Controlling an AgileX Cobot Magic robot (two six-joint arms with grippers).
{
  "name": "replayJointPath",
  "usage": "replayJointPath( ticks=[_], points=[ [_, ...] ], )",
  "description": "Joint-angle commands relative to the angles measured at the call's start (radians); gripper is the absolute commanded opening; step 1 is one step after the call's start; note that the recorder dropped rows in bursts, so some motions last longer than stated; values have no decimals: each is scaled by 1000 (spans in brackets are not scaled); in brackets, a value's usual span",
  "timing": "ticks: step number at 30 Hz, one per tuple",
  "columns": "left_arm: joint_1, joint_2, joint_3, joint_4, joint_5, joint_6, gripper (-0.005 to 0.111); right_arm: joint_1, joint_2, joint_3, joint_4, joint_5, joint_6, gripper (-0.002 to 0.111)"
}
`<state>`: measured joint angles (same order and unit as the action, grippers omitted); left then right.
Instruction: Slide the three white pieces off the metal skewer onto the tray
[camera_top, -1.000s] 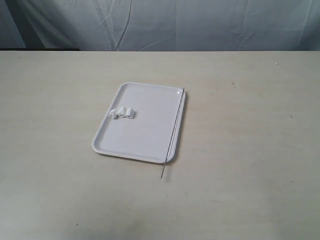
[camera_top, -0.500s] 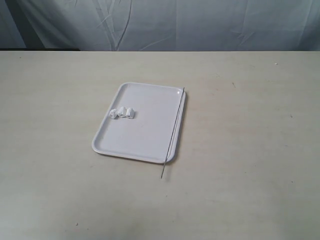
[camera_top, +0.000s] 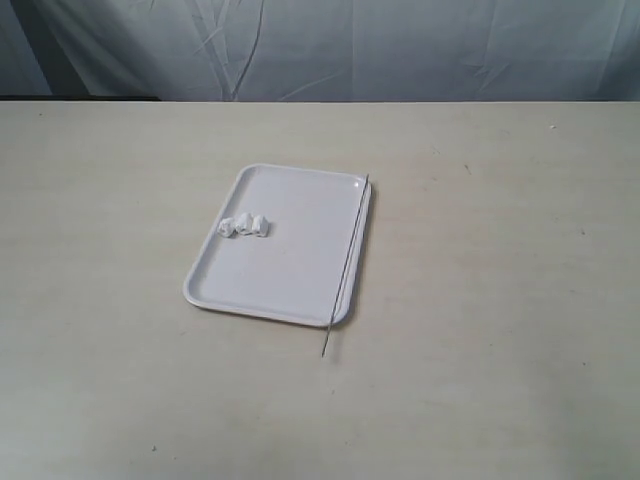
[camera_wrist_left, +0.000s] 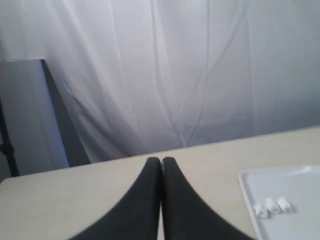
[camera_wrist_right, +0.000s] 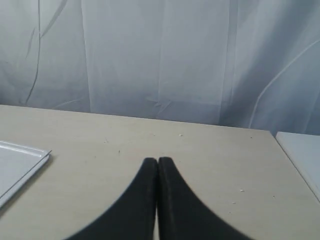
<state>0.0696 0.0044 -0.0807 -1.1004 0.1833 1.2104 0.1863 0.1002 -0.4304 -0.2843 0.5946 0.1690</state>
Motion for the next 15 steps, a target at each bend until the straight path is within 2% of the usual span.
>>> replayJointPath(
  ticks=[1, 5, 7, 9, 11, 13, 15],
  points=[
    [3, -4, 69, 27, 71, -15, 0, -89, -4, 69, 183, -82, -180, 0],
    [7, -4, 81, 46, 49, -59, 0, -140, -4, 158, 270, -133, -208, 0],
    [7, -4, 81, 46, -23, -118, 0, -161, -4, 223, 292, -202, -238, 0],
    [7, -4, 81, 141, -112, -284, 0, -170, -6, 277, 316, -235, -256, 0],
    [7, -4, 81, 521, -86, -639, 0, -189, -6, 315, 318, -246, -307, 0],
    [7, -4, 81, 957, 10, -1083, 0, -214, -6, 349, 348, -246, -313, 0],
    [7, -4, 81, 1056, 48, -1203, 0, -220, -23, 392, 427, -251, -327, 0]
  ],
)
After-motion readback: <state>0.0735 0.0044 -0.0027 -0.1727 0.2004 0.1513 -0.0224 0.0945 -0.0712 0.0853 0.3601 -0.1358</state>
